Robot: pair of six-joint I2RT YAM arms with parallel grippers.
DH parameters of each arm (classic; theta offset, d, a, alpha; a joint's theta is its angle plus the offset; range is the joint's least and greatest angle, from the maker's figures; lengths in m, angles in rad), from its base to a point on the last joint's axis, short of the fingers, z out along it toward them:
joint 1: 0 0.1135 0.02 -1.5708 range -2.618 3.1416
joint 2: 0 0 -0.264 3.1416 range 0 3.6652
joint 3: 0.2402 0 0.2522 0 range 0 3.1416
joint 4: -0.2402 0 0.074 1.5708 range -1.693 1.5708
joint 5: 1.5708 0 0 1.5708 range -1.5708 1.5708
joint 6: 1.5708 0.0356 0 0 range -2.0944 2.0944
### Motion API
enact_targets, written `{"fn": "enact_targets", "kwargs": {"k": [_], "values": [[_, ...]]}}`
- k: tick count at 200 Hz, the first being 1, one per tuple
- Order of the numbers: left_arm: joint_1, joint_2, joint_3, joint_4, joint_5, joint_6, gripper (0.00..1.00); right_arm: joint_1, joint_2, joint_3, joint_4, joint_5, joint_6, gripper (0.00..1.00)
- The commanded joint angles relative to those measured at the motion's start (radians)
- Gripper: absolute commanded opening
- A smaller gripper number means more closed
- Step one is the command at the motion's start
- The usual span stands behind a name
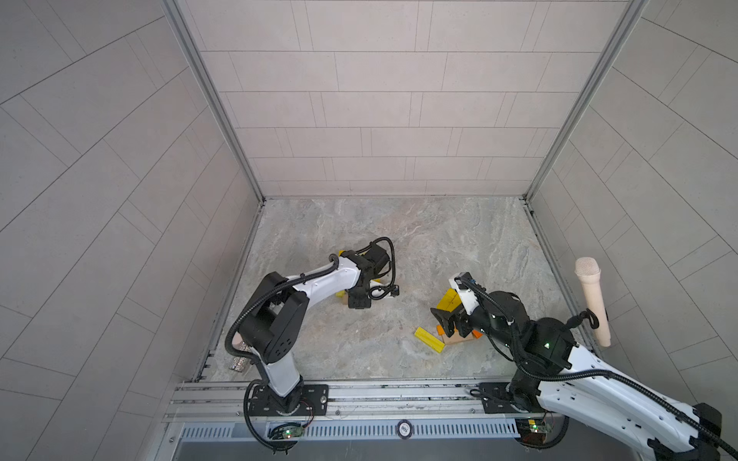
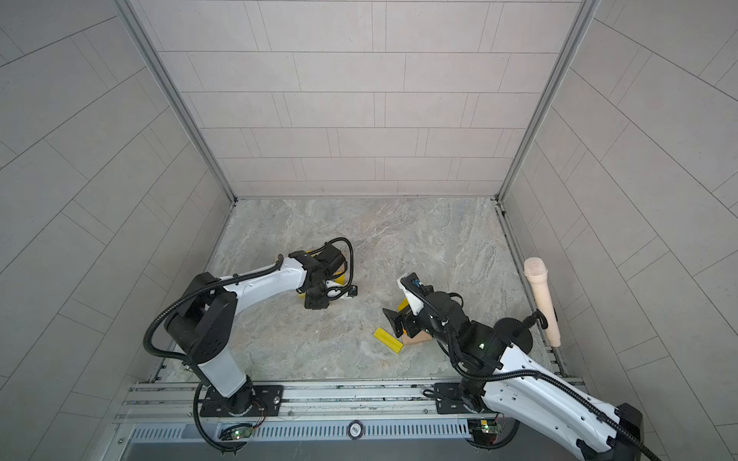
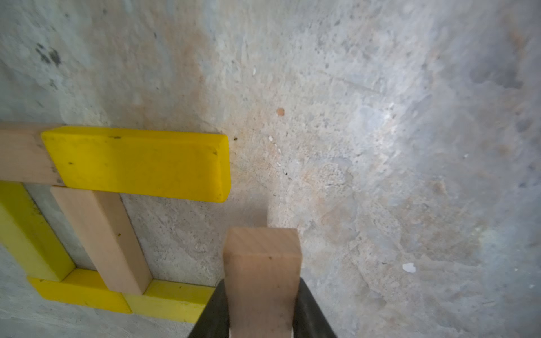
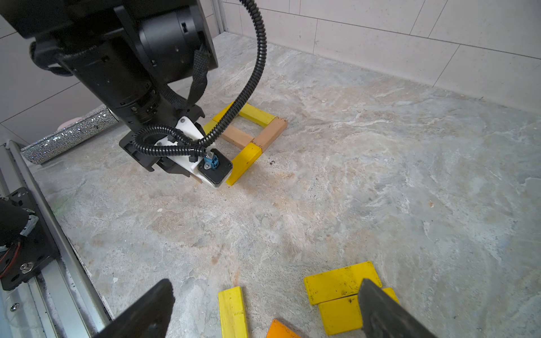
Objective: Assemble the number 8 with building blocks
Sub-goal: Assemble the building block at the center of the board.
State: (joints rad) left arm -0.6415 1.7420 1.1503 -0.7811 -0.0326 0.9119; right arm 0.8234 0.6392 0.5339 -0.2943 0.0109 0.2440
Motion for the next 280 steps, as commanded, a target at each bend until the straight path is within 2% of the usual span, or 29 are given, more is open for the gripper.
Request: {"fn": "enact_targets", "kwargs": {"k": [1,88,280], "values": [[0.008,0.023,0.039,-0.044,-0.015,0.07,0.27,-0.001,-0.015,-0.011,0.017,0.021,0.002,1.0],[0.031,0.096,0.085,-0.056,-0.039,0.111,0.27,-0.002,-0.016,-0.015,0.018,0.027,0.003,1.0],[0.049,0.166,0.157,-0.067,0.002,0.111,0.29,-0.002,-0.021,-0.027,0.02,0.034,0.009,0.99]]}}
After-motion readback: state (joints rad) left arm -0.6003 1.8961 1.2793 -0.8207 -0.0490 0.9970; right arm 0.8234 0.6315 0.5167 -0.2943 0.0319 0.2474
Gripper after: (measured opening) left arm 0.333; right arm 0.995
